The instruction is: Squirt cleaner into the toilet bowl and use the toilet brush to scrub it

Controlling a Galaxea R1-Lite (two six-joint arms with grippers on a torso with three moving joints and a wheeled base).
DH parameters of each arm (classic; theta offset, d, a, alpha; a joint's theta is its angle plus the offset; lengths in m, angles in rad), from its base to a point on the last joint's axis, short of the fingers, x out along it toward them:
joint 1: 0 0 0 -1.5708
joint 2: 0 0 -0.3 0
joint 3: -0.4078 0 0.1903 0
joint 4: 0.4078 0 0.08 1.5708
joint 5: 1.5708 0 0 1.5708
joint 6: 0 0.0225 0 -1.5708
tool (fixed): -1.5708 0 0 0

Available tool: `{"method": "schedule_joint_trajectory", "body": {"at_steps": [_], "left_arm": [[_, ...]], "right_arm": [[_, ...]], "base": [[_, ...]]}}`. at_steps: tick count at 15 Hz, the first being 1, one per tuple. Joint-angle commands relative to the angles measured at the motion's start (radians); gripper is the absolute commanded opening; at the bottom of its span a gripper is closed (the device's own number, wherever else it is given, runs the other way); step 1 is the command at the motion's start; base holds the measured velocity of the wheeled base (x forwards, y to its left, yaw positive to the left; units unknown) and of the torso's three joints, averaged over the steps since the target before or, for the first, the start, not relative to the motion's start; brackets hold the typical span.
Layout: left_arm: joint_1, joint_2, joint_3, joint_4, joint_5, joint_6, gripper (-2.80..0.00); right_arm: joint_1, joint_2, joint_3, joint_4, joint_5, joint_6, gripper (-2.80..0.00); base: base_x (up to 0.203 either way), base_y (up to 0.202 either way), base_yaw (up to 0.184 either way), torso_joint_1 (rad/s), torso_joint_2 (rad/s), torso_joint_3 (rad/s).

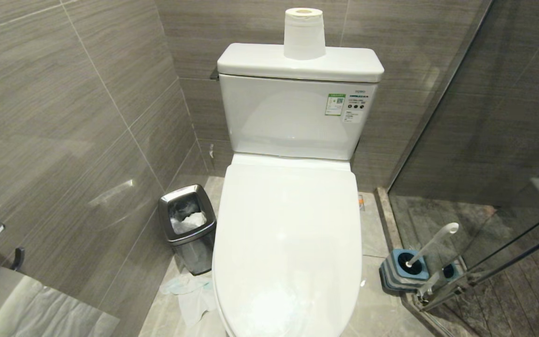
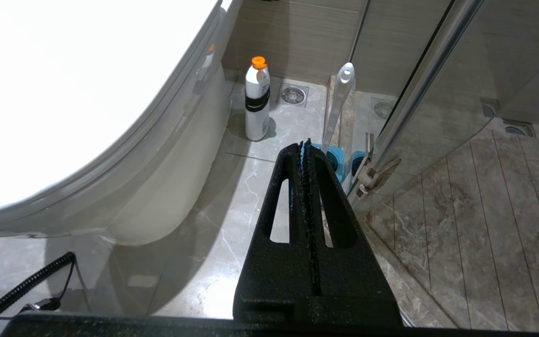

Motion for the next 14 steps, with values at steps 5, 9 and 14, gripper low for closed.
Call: {"method": "schedule_joint_trajectory", "body": {"at_steps": [5,9,14], "left_arm": [[0.106,-0.325,0.315,-0.019,-0.006,0.007,-2.8],[0.144,-0.454,0.495,-0.129,-0.044,0.052,-2.8],[0.149,-0.564,0.585,-0.126,-0.058,0.061,-2.8]], "right_arm": [[0.001,0.0,0.002,0.0,0.0,0.0,-2.8],[0.001,0.0,0.0,0.0,0.0,0.001,-2.8],[0.001,0.0,0.002,0.0,0.0,0.003,-2.8]], "base": [[0.0,0.0,0.0,0.0,0.0,0.0],[0.0,0.0,0.0,0.0,0.0,0.0],[0.0,0.0,0.0,0.0,0.0,0.0]]}}
